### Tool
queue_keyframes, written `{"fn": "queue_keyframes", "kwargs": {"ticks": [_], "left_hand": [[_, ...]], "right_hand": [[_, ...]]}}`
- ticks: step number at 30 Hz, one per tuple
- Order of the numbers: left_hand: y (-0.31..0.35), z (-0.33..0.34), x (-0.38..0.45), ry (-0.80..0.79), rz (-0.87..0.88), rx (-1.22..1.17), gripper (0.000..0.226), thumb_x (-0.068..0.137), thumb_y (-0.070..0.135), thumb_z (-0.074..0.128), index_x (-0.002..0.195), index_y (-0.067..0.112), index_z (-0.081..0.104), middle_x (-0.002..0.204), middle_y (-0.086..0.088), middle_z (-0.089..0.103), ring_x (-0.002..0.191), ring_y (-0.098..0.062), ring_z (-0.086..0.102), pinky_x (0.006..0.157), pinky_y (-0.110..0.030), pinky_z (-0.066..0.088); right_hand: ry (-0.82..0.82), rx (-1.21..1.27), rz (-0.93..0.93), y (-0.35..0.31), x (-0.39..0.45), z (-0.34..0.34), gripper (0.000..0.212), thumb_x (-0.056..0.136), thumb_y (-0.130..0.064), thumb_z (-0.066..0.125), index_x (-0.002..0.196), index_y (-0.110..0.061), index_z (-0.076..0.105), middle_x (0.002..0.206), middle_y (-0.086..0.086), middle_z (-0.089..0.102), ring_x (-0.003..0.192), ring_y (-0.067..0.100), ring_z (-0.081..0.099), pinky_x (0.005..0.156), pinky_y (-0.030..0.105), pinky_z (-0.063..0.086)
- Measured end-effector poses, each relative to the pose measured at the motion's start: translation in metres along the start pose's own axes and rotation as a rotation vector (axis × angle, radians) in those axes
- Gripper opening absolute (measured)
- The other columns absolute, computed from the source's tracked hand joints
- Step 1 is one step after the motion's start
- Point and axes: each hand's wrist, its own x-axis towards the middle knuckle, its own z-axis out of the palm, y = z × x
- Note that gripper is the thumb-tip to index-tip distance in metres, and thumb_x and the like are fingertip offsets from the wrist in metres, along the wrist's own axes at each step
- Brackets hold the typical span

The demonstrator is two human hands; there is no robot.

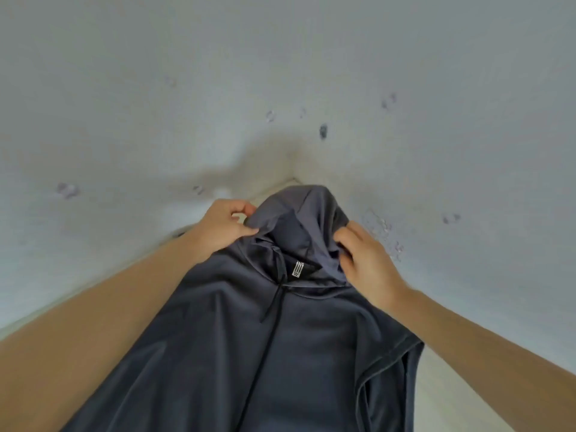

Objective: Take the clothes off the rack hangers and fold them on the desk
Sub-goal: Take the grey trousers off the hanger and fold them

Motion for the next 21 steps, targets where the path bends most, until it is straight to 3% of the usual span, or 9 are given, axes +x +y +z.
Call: {"fn": "queue_keyframes", "kwargs": {"ticks": [2, 4, 6, 9, 10, 13, 16, 19, 21], "left_hand": [[-0.017, -0.007, -0.035, -0.182, 0.088, 0.281, 0.012, 0.068, -0.006, 0.071, 0.075, 0.004, 0.070, 0.086, 0.016, 0.066, 0.084, 0.016, 0.057, 0.081, -0.007, 0.038], [-0.037, -0.012, -0.067, -0.339, 0.091, 0.570, 0.033, 0.069, -0.010, 0.057, 0.062, 0.020, 0.069, 0.095, 0.014, 0.065, 0.098, 0.009, 0.053, 0.089, -0.008, 0.033], [-0.053, -0.012, -0.092, -0.219, 0.073, 0.686, 0.053, 0.074, -0.013, 0.051, 0.053, 0.036, 0.056, 0.090, 0.013, 0.064, 0.096, -0.005, 0.052, 0.088, -0.023, 0.038], [-0.048, 0.005, -0.118, 0.076, 0.184, 0.666, 0.026, 0.084, -0.002, 0.056, 0.078, 0.024, 0.060, 0.093, 0.006, 0.057, 0.091, -0.014, 0.049, 0.079, -0.031, 0.044], [-0.043, 0.013, -0.125, 0.068, 0.244, 0.675, 0.016, 0.087, 0.008, 0.059, 0.096, 0.020, 0.062, 0.104, 0.006, 0.056, 0.099, -0.014, 0.049, 0.085, -0.030, 0.045], [-0.041, 0.040, -0.140, -0.193, 0.428, 0.855, 0.043, 0.089, 0.041, 0.054, 0.130, 0.028, 0.053, 0.132, 0.008, 0.049, 0.123, -0.014, 0.042, 0.105, -0.034, 0.038], [-0.055, 0.058, -0.157, -0.415, 0.530, 1.110, 0.041, 0.078, 0.046, 0.066, 0.117, 0.034, 0.061, 0.130, 0.007, 0.054, 0.126, -0.021, 0.049, 0.103, -0.048, 0.044], [-0.059, 0.057, -0.171, -0.410, 0.417, 1.259, 0.048, 0.057, 0.035, 0.087, 0.103, 0.033, 0.071, 0.114, 0.007, 0.066, 0.115, -0.019, 0.062, 0.096, -0.049, 0.049], [-0.061, 0.057, -0.181, -0.336, 0.376, 1.264, 0.056, 0.065, 0.027, 0.083, 0.119, 0.029, 0.067, 0.127, 0.004, 0.063, 0.127, -0.020, 0.054, 0.106, -0.049, 0.037]], "right_hand": [[-0.230, -0.129, -0.162, -0.009, -0.037, 0.000, 0.013, 0.079, -0.015, 0.043, 0.091, -0.019, 0.046, 0.089, 0.005, 0.051, 0.076, 0.020, 0.047, 0.065, 0.028, 0.039], [-0.480, -0.153, -0.258, -0.017, -0.071, 0.002, 0.016, 0.081, -0.021, 0.044, 0.095, -0.023, 0.050, 0.092, -0.002, 0.050, 0.077, 0.017, 0.052, 0.059, 0.025, 0.042], [-0.635, -0.164, -0.299, -0.023, -0.095, 0.000, 0.021, 0.084, -0.025, 0.044, 0.100, -0.026, 0.057, 0.092, -0.006, 0.051, 0.077, 0.013, 0.054, 0.055, 0.023, 0.045], [-0.592, -0.141, -0.247, -0.031, -0.101, -0.007, 0.026, 0.087, -0.025, 0.044, 0.106, -0.026, 0.062, 0.092, -0.008, 0.053, 0.079, 0.012, 0.055, 0.054, 0.023, 0.045], [-0.561, -0.128, -0.228, -0.033, -0.100, -0.009, 0.027, 0.088, -0.023, 0.044, 0.110, -0.025, 0.061, 0.094, -0.007, 0.053, 0.081, 0.012, 0.054, 0.054, 0.024, 0.045], [-0.648, -0.197, -0.226, -0.041, -0.104, -0.003, 0.037, 0.091, -0.018, 0.045, 0.127, -0.024, 0.051, 0.106, -0.003, 0.050, 0.094, 0.015, 0.048, 0.064, 0.030, 0.048], [-0.808, -0.242, -0.148, -0.050, -0.114, 0.002, 0.049, 0.094, -0.015, 0.044, 0.141, -0.026, 0.037, 0.117, -0.001, 0.043, 0.105, 0.018, 0.044, 0.072, 0.031, 0.046], [-0.786, -0.149, -0.005, -0.050, -0.118, -0.001, 0.050, 0.096, -0.018, 0.042, 0.144, -0.032, 0.034, 0.119, -0.005, 0.044, 0.108, 0.014, 0.044, 0.081, 0.030, 0.046], [-0.750, -0.092, 0.105, -0.048, -0.120, -0.007, 0.045, 0.097, -0.017, 0.042, 0.141, -0.029, 0.040, 0.119, -0.006, 0.048, 0.111, 0.013, 0.045, 0.090, 0.027, 0.043]]}}
